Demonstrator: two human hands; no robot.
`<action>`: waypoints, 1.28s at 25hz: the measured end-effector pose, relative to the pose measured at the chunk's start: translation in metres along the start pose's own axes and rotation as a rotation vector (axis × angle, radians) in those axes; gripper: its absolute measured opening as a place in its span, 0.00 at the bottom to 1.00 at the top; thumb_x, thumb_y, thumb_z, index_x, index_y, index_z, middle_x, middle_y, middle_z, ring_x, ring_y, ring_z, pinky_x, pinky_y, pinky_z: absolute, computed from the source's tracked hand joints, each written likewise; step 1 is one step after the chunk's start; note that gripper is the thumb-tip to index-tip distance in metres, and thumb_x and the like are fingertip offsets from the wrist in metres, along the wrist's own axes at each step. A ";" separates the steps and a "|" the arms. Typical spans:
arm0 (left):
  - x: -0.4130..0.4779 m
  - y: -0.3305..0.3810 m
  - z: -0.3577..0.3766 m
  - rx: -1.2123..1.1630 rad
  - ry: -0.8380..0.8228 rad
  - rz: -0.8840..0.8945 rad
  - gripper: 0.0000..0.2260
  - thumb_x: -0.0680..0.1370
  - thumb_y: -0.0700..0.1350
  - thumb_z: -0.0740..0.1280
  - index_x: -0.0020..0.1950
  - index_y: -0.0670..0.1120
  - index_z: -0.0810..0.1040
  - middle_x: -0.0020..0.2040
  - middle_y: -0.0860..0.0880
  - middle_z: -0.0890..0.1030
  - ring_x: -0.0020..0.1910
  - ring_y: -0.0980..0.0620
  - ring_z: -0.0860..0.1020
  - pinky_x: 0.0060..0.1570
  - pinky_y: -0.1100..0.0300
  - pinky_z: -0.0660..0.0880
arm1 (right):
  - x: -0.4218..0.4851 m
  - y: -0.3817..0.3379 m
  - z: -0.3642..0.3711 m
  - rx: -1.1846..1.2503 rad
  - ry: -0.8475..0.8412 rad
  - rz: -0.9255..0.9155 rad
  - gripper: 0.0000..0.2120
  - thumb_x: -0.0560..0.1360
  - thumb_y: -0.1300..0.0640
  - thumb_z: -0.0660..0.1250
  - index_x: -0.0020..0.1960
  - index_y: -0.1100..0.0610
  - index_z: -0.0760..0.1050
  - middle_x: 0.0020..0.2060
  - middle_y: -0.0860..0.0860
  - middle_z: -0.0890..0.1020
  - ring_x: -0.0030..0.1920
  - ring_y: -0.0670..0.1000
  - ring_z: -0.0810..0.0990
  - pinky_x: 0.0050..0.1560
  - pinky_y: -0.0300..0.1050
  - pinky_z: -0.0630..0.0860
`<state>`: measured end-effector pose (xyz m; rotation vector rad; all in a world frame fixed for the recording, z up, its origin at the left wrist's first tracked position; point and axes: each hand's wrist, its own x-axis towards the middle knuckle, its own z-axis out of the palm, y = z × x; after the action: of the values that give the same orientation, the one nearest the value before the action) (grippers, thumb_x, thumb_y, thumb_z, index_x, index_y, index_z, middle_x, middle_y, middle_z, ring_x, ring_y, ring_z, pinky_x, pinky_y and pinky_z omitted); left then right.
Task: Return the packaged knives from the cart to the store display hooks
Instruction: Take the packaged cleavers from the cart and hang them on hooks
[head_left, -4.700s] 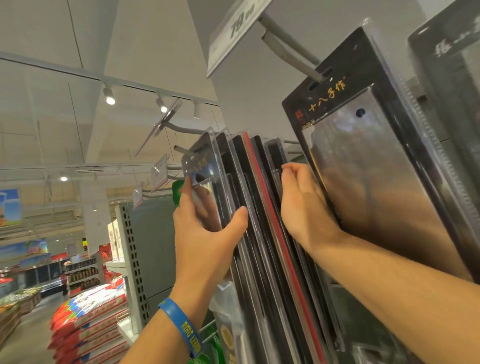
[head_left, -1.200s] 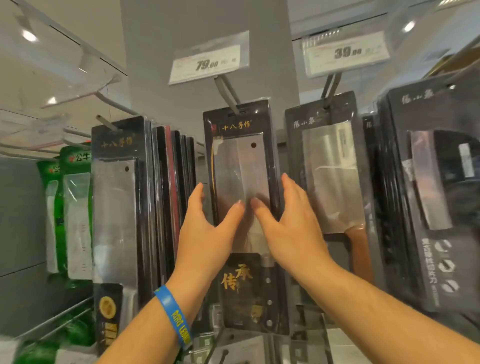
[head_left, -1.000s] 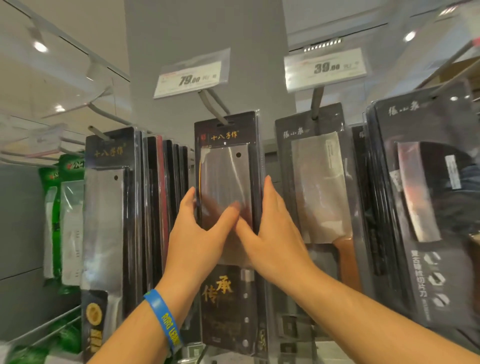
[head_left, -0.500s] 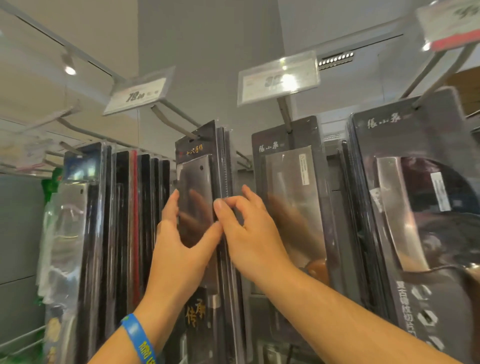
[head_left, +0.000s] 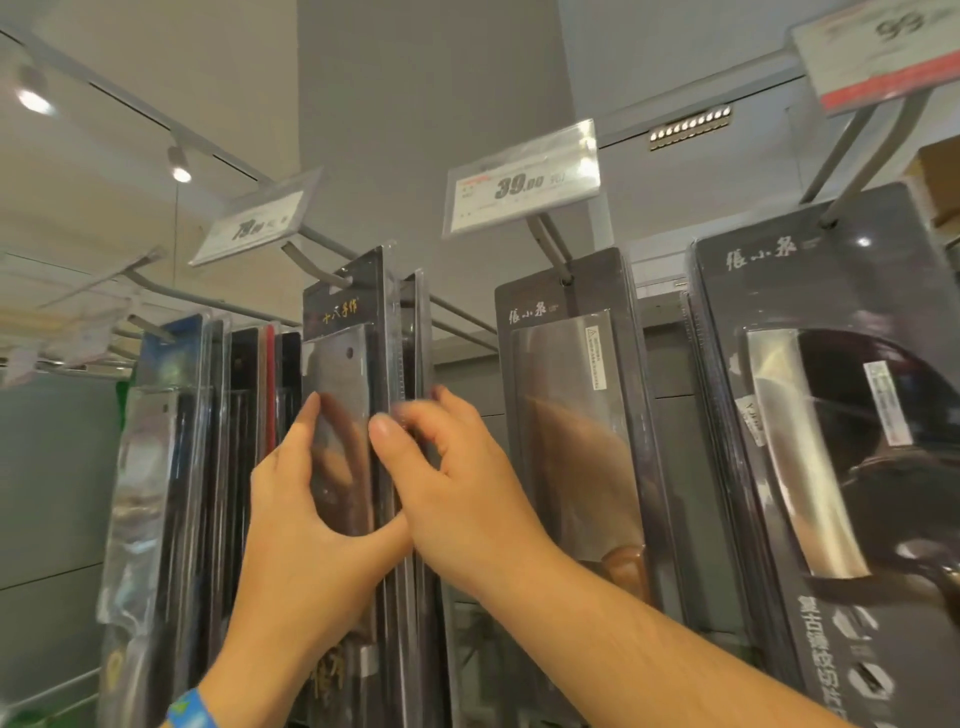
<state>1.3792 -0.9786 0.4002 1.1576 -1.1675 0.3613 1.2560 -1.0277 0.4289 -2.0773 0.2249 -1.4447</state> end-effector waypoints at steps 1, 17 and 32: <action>0.000 0.001 -0.002 0.017 -0.012 0.008 0.55 0.53 0.69 0.73 0.76 0.67 0.53 0.57 0.67 0.65 0.52 0.76 0.69 0.46 0.69 0.68 | 0.001 0.000 -0.002 0.082 0.040 0.016 0.14 0.80 0.34 0.60 0.59 0.40 0.74 0.66 0.41 0.74 0.66 0.37 0.71 0.59 0.38 0.68; 0.000 0.014 -0.022 0.107 -0.006 0.012 0.56 0.54 0.74 0.73 0.78 0.66 0.51 0.52 0.67 0.71 0.50 0.74 0.71 0.41 0.69 0.68 | 0.028 0.034 -0.003 0.104 0.179 0.076 0.22 0.84 0.47 0.62 0.76 0.40 0.62 0.69 0.34 0.69 0.67 0.39 0.71 0.59 0.33 0.69; 0.004 0.009 -0.026 0.194 -0.014 0.028 0.55 0.56 0.74 0.72 0.77 0.68 0.48 0.52 0.69 0.69 0.54 0.72 0.71 0.44 0.69 0.69 | 0.032 0.023 0.003 0.185 0.139 0.075 0.14 0.82 0.45 0.65 0.62 0.50 0.82 0.64 0.46 0.79 0.67 0.46 0.75 0.66 0.48 0.72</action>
<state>1.3877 -0.9544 0.4099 1.3145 -1.1816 0.4972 1.2755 -1.0597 0.4416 -1.8053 0.2141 -1.5066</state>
